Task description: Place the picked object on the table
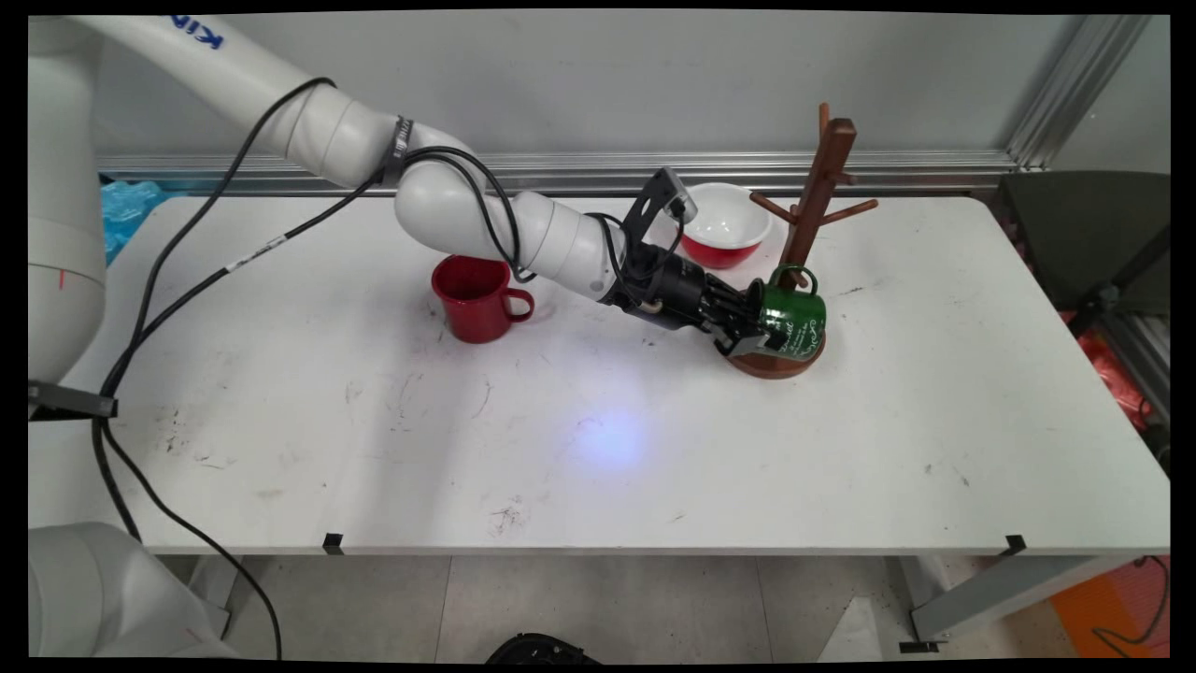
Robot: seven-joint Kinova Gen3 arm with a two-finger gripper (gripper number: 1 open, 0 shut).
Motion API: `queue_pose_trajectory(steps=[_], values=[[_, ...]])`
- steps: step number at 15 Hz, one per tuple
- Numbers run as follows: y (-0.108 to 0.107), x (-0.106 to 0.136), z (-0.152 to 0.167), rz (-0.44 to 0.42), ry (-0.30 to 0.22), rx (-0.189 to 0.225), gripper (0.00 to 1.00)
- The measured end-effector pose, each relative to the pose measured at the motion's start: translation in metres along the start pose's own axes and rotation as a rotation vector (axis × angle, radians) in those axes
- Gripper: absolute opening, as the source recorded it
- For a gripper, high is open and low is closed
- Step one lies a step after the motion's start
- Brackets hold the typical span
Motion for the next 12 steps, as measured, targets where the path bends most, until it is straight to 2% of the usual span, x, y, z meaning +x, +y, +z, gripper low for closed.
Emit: queue_pose_trajectory(steps=[12], values=[[0.033,0.018,-0.03,0.004,0.0,-0.04,0.0]])
